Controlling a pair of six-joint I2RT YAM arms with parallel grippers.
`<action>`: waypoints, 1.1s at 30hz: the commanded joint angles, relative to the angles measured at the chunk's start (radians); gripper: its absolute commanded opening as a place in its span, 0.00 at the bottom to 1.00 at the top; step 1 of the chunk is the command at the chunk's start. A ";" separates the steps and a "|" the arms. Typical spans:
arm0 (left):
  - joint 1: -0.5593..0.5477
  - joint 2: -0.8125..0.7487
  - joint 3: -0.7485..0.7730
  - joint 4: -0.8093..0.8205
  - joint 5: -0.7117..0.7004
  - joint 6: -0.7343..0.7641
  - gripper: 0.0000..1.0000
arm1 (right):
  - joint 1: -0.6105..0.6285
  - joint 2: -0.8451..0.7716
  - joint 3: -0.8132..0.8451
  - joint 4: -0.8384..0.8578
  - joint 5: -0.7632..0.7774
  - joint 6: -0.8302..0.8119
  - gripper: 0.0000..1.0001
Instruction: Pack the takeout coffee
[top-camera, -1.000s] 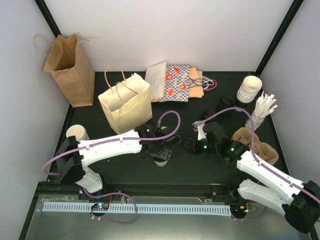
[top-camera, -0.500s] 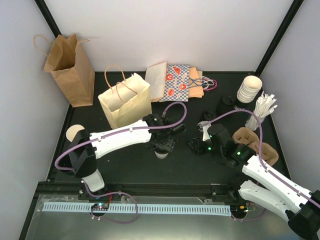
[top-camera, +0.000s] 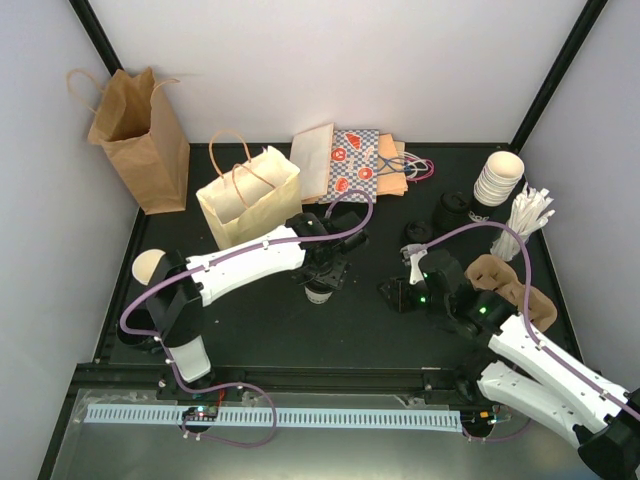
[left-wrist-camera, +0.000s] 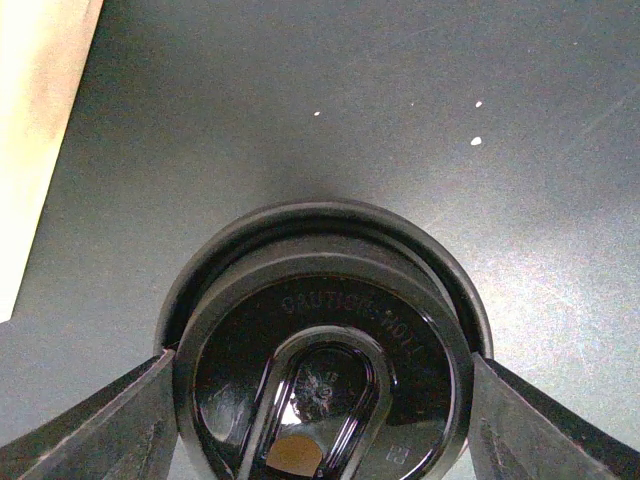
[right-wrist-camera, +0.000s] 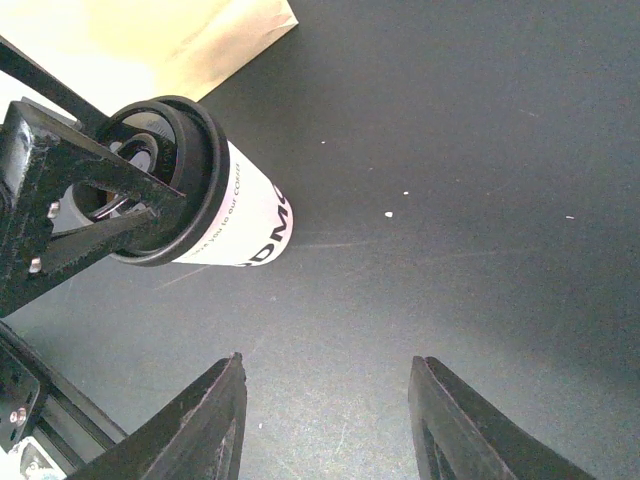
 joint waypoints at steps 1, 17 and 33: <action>0.005 0.035 0.007 0.012 0.033 0.028 0.69 | -0.006 0.000 0.019 -0.005 0.012 0.002 0.48; 0.008 -0.065 0.083 -0.056 0.033 0.036 0.99 | -0.004 0.048 0.089 -0.041 0.028 -0.078 0.77; 0.251 -0.681 -0.002 -0.104 0.035 0.097 0.99 | 0.203 0.422 0.422 -0.167 0.152 -0.167 1.00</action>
